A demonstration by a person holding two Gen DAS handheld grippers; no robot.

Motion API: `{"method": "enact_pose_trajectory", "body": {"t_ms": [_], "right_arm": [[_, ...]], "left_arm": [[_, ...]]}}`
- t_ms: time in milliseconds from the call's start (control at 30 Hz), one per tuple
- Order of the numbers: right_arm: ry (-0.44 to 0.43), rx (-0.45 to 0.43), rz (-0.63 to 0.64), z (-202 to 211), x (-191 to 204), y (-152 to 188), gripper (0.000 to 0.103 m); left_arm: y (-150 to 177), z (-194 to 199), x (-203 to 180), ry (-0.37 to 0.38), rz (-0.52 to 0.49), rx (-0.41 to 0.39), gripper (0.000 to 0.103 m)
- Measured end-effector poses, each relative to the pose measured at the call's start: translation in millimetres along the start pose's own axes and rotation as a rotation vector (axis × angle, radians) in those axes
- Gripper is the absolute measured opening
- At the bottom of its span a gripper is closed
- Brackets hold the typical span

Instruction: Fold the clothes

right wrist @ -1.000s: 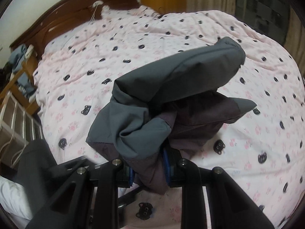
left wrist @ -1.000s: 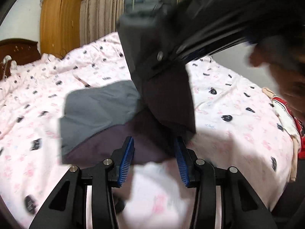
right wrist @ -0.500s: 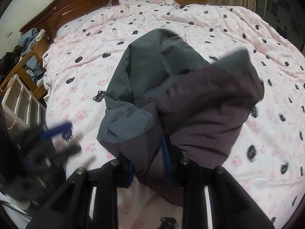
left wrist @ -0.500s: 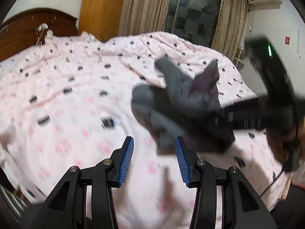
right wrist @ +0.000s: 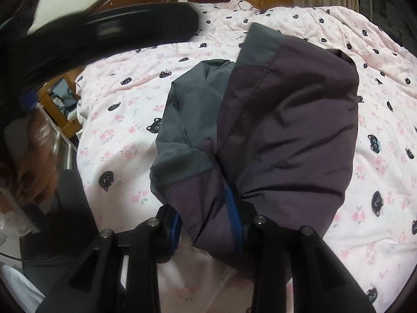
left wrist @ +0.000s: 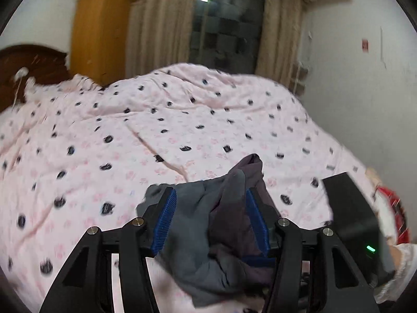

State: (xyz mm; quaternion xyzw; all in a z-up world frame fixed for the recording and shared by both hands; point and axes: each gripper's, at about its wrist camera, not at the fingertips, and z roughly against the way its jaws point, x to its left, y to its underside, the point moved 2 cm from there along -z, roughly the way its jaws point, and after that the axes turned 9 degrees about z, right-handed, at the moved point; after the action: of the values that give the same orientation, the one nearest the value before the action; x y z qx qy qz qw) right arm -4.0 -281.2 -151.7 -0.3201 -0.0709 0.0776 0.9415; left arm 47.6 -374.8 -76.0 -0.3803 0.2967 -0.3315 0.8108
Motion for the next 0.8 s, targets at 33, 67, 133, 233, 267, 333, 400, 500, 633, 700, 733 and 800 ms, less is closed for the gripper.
{"method": "enact_pose_trajectory", "body": {"t_ms": [33, 67, 133, 233, 267, 333, 400, 500, 633, 700, 733, 800], "right_arm": [[-0.005, -0.010, -0.003, 0.4, -0.8, 1.0, 0.035], [-0.010, -0.018, -0.007, 0.8, -1.4, 2.0, 0.035], [-0.014, -0.030, -0.012, 1.1, -2.1, 3.6, 0.035], [-0.010, -0.043, -0.005, 0.4, -0.9, 5.2, 0.035], [-0.007, -0.045, 0.002, -0.3, 0.0, 6.0, 0.035], [-0.003, -0.044, 0.013, -2.4, 1.8, 7.2, 0.035], [0.005, -0.033, 0.028, -6.8, 4.6, 7.4, 0.035], [0.021, -0.021, 0.070, -13.9, 13.1, 7.2, 0.045], [0.069, 0.015, 0.181, -22.2, 32.9, 4.7, 0.058], [0.021, 0.004, 0.148, -11.8, 26.6, -1.6, 0.055], [-0.021, -0.012, 0.109, -4.1, 20.1, -5.0, 0.053], [-0.100, -0.048, 0.030, 12.1, 5.9, -12.0, 0.052]], "left_arm": [[-1.9, -11.6, 0.0, 0.024, 0.000, 0.039, 0.050], [-3.2, -20.4, 2.0, 0.051, 0.018, 0.080, 0.050], [-3.9, -34.3, 5.7, 0.110, 0.063, 0.154, 0.050], [-4.7, -49.6, 15.2, 0.075, 0.076, 0.176, 0.050], [-4.6, -54.6, 19.3, 0.048, 0.077, 0.176, 0.050], [1.6, -68.9, 29.7, 0.005, 0.092, 0.210, 0.053], [15.8, -84.9, 37.4, -0.033, 0.087, 0.241, 0.053], [36.6, -97.9, 46.2, -0.056, 0.100, 0.251, 0.059], [48.5, -102.6, 65.3, 0.002, 0.207, 0.241, 0.062], [50.4, -99.9, 71.0, 0.029, 0.237, 0.227, 0.062], [51.0, -98.2, 73.7, 0.042, 0.252, 0.221, 0.061], [52.1, -94.7, 79.1, 0.066, 0.282, 0.210, 0.061]]}}
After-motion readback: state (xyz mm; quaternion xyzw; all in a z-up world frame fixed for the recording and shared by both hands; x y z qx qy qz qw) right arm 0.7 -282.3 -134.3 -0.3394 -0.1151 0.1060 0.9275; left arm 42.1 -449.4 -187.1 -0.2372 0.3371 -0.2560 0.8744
